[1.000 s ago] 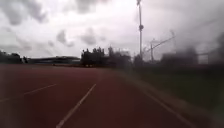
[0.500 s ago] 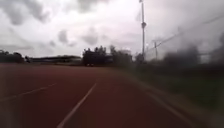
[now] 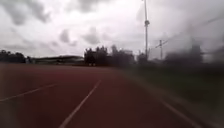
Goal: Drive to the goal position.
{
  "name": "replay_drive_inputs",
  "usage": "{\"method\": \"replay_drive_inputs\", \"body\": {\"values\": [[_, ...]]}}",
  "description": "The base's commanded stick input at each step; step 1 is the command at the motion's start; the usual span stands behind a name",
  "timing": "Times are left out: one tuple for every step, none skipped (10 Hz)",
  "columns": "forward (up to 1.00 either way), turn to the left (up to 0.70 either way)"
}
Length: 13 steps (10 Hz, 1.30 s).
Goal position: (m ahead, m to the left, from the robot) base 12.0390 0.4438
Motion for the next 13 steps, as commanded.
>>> {"method": "replay_drive_inputs", "body": {"values": [[0.85,0.0],[0.85,0.0],[0.85,0.0],[0.85,0.0],[0.85,0.0],[0.85,0.0],[0.85,0.0],[0.85,0.0],[0.85,0.0],[0.85,0.0],[0.85,0.0],[0.85,0.0],[0.85,0.0]]}}
